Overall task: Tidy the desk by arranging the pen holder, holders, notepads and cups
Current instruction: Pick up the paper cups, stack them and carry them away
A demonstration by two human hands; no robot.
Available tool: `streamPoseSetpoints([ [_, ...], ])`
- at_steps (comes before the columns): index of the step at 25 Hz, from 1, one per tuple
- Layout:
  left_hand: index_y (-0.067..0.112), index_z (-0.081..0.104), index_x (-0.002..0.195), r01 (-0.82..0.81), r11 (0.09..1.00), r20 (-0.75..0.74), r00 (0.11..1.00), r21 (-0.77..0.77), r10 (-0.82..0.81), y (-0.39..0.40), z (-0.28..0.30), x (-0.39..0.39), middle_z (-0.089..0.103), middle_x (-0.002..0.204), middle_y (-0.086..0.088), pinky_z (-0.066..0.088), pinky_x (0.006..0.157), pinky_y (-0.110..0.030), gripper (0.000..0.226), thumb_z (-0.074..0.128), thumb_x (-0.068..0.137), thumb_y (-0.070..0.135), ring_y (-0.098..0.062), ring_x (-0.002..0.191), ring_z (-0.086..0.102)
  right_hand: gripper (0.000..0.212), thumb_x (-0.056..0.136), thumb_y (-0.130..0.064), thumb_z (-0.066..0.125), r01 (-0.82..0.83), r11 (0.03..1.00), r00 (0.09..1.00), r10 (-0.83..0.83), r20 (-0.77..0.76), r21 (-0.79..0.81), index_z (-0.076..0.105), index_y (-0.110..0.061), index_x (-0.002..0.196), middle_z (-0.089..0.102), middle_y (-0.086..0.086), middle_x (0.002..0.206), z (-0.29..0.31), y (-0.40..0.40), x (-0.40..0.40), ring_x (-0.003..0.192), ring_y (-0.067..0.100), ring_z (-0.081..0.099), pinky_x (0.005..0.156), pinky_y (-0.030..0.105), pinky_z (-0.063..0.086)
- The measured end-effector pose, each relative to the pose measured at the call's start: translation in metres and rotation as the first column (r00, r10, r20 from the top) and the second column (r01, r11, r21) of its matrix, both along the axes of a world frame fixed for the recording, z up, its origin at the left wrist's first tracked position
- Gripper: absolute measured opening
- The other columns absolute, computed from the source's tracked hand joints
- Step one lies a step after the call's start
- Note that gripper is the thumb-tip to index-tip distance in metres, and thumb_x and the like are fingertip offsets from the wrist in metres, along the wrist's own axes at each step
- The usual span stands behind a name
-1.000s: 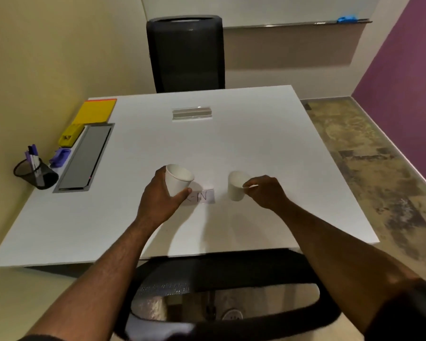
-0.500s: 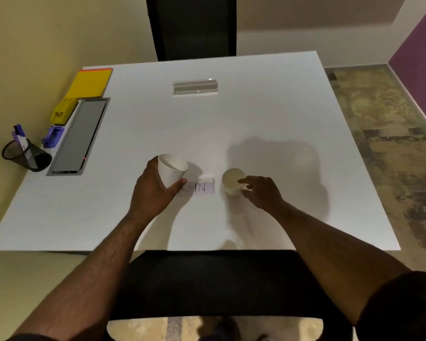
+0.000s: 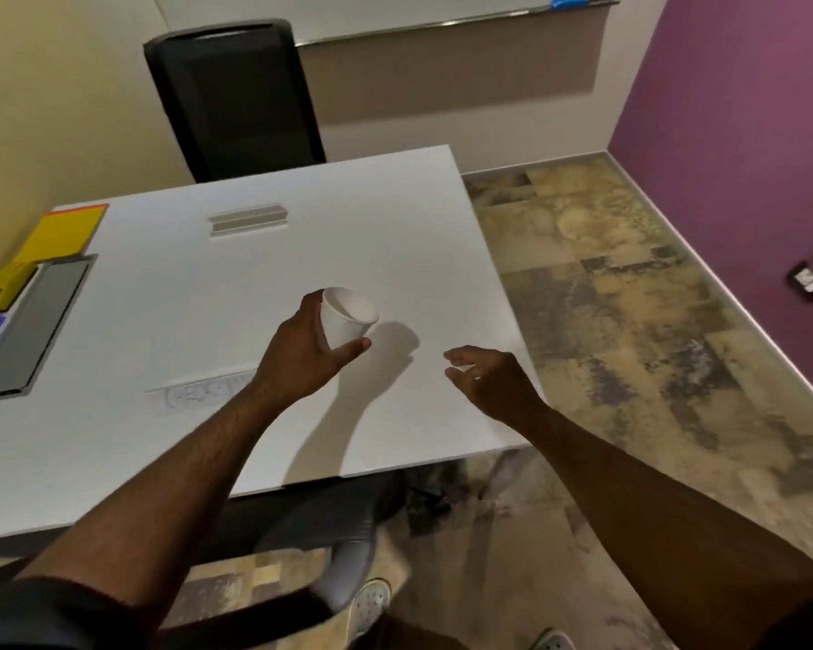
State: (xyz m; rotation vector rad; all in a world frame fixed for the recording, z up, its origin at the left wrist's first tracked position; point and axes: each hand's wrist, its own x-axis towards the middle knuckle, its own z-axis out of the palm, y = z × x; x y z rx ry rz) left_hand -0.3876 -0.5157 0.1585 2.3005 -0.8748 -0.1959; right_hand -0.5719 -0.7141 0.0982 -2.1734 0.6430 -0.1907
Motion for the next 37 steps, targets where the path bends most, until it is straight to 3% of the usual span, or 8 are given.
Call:
streamPoseSetpoints([
  [5,0.027,0.039,0.131,0.067,0.996,-0.129,0.989,-0.058,-0.074,-0.112,0.008,-0.104,0.056,0.115,0.009,0.043,0.069,-0.023,0.084,0.074,0.064,0.065,-0.013,0.096,0.055,0.037,0.087,-0.030,0.065,0.044,0.985,0.997,-0.055,0.060,0.166,0.058,-0.029,0.124,0.068,-0.004,0.113,0.032,-0.078,-0.114,0.092,0.009,0.067,0.086,0.025,0.056],
  [9,0.031,0.041,0.129,0.144,0.985,-0.233,0.959,-0.097,-0.163,-0.187,-0.009,-0.179,0.056,0.114,0.013,0.041,0.070,-0.019,0.082,0.075,0.062,0.065,-0.010,0.097,0.055,0.044,0.087,-0.034,0.062,0.034,0.998,0.997,-0.037,0.063,0.049,0.052,-0.033,0.130,0.068,-0.006,0.117,0.054,-0.144,-0.178,0.092,0.001,0.064,0.079,0.014,0.050],
  [13,0.031,0.042,0.128,0.203,0.971,-0.339,0.911,-0.122,-0.233,-0.255,-0.030,-0.227,0.058,0.115,0.013,0.043,0.070,-0.016,0.079,0.077,0.064,0.062,-0.009,0.100,0.056,0.034,0.089,-0.031,0.061,-0.003,1.000,1.000,0.003,-0.008,-0.001,0.060,-0.034,0.123,0.069,-0.006,0.117,0.058,-0.206,-0.210,0.090,0.006,0.067,0.079,0.028,0.057],
  [17,0.032,0.044,0.122,0.258,0.955,-0.388,0.873,-0.147,-0.296,-0.336,-0.050,-0.243,0.056,0.104,0.023,0.043,0.061,-0.005,0.070,0.078,0.067,0.056,0.007,0.091,0.056,0.032,0.089,-0.030,0.063,0.022,0.999,0.997,-0.025,-0.068,-0.046,0.062,-0.031,0.121,0.070,-0.007,0.116,0.043,-0.277,-0.220,0.085,0.005,0.066,0.074,0.026,0.056],
  [19,0.033,0.044,0.120,0.273,0.944,-0.423,0.845,-0.187,-0.328,-0.381,-0.064,-0.240,0.056,0.106,0.023,0.042,0.064,-0.003,0.067,0.080,0.067,0.052,0.014,0.092,0.055,0.033,0.088,-0.030,0.064,0.022,0.999,0.996,-0.026,-0.087,-0.042,0.060,-0.034,0.121,0.069,-0.008,0.115,0.038,-0.321,-0.214,0.085,0.005,0.067,0.074,0.029,0.058],
  [24,0.034,0.041,0.130,0.283,0.949,-0.471,0.824,-0.141,-0.315,-0.500,-0.081,-0.215,0.057,0.115,0.018,0.050,0.078,-0.023,0.087,0.070,0.059,0.074,-0.003,0.100,0.057,0.022,0.087,-0.030,0.067,-0.022,1.000,0.979,0.021,-0.204,-0.006,0.069,-0.032,0.109,0.070,-0.009,0.111,0.039,-0.445,-0.177,0.085,0.003,0.065,0.076,0.028,0.056],
  [29,0.033,0.038,0.133,0.274,0.951,-0.452,0.837,-0.143,-0.309,-0.585,-0.073,-0.169,0.054,0.115,0.019,0.045,0.065,-0.011,0.085,0.068,0.064,0.073,0.004,0.098,0.054,0.013,0.086,-0.031,0.067,-0.047,0.998,0.979,0.053,-0.195,0.039,0.071,-0.032,0.098,0.067,-0.016,0.087,0.040,-0.539,-0.120,0.073,-0.008,0.059,0.061,0.016,0.043],
  [37,0.031,0.039,0.136,0.003,1.000,-0.470,0.883,0.012,0.003,-0.666,-0.102,-0.054,0.057,0.126,0.007,0.049,0.078,-0.022,0.073,0.068,0.075,0.059,-0.002,0.099,0.057,0.008,0.086,-0.030,0.068,-0.093,0.991,0.987,0.104,-0.119,0.091,0.070,-0.034,0.092,0.067,-0.021,0.083,0.004,-0.667,0.028,0.074,-0.012,0.061,0.061,0.016,0.043],
])
